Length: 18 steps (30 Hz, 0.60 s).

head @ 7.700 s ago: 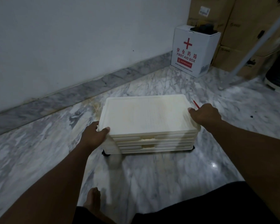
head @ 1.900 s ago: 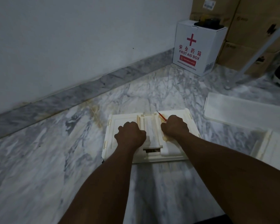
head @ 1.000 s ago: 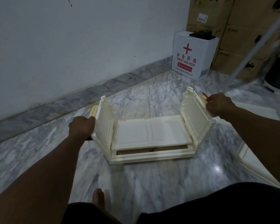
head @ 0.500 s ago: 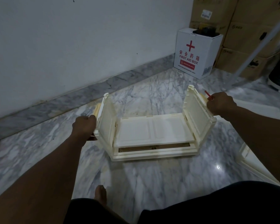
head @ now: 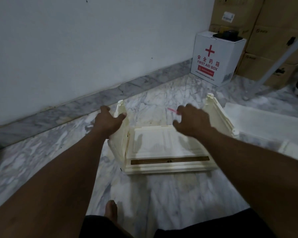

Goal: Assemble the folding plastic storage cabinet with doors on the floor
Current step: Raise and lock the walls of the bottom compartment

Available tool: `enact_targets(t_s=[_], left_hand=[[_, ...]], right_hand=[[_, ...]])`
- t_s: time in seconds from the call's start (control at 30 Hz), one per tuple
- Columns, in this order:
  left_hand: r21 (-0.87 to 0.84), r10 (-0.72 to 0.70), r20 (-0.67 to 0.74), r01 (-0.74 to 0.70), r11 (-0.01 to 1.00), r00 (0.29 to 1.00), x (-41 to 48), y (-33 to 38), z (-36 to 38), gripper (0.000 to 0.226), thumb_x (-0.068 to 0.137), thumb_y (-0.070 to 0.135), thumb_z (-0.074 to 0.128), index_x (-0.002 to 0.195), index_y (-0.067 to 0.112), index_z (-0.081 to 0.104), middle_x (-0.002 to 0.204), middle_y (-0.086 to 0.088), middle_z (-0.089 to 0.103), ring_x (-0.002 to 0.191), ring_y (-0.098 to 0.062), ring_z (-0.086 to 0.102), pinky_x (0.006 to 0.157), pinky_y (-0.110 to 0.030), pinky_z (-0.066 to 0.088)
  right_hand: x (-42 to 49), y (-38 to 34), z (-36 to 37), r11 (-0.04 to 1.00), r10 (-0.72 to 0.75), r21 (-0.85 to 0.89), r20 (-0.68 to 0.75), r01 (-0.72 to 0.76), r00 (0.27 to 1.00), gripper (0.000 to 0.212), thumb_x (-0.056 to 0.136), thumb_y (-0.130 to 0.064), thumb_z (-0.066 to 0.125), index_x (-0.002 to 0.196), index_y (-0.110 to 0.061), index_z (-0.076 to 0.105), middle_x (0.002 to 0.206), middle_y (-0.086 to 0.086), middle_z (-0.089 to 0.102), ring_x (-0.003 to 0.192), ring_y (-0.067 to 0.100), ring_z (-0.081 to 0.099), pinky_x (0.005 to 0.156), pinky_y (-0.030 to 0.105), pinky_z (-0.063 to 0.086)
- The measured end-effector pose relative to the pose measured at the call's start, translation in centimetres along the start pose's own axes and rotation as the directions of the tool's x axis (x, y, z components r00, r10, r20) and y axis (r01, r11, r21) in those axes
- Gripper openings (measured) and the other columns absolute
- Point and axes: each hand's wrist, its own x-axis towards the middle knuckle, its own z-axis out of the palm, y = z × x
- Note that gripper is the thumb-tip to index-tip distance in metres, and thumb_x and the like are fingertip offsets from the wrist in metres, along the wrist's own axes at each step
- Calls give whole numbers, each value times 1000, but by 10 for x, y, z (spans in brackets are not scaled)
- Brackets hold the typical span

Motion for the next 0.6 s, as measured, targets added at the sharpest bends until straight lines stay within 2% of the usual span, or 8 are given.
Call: enact_targets(t_s=[0.07, 0.13, 0.27, 0.47, 0.6], left_hand=[[49, 22, 32, -24, 999, 999, 3, -5, 7, 69, 90, 48, 63, 143, 14, 37, 140, -19, 53, 124, -39, 53, 98, -44, 47], [86, 41, 54, -45, 995, 998, 3, -9, 12, 59, 96, 44, 55, 145, 16, 38, 140, -19, 54, 126, -38, 52, 99, -41, 42], [83, 66, 54, -70, 994, 996, 6, -15, 16, 52, 101, 42, 44, 148, 20, 38, 145, -15, 52, 129, -36, 50, 99, -40, 39], [158, 139, 87, -151, 976, 987, 16, -23, 16, 55, 103, 44, 37, 153, 21, 34, 154, -10, 42, 140, -34, 40, 111, -42, 31], [230, 150, 135, -178, 957, 980, 20, -27, 15, 57, 103, 47, 33, 156, 26, 28, 155, -12, 40, 142, -36, 37, 114, -45, 29]], right_hand=[[-16, -12, 24, 999, -37, -20, 111, 40, 993, 51, 83, -55, 57, 122, -22, 55, 118, 10, 55, 103, 36, 63, 86, 41, 48], [-30, -19, 45, 996, -80, -13, 196, 84, 977, 56, 82, -58, 58, 125, -23, 54, 120, 9, 52, 102, 36, 63, 86, 41, 47], [-44, -25, 72, 988, -142, -10, 292, 152, 946, 66, 77, -67, 62, 127, -25, 54, 122, 6, 47, 94, 32, 65, 79, 37, 47], [-45, -24, 93, 975, -191, -45, 325, 217, 926, 77, 70, -69, 70, 133, -29, 49, 129, 4, 44, 95, 29, 65, 76, 34, 46], [-46, -23, 93, 955, -255, -81, 266, 285, 930, 61, 78, -63, 67, 125, -26, 54, 124, 3, 52, 93, 29, 66, 68, 33, 38]])
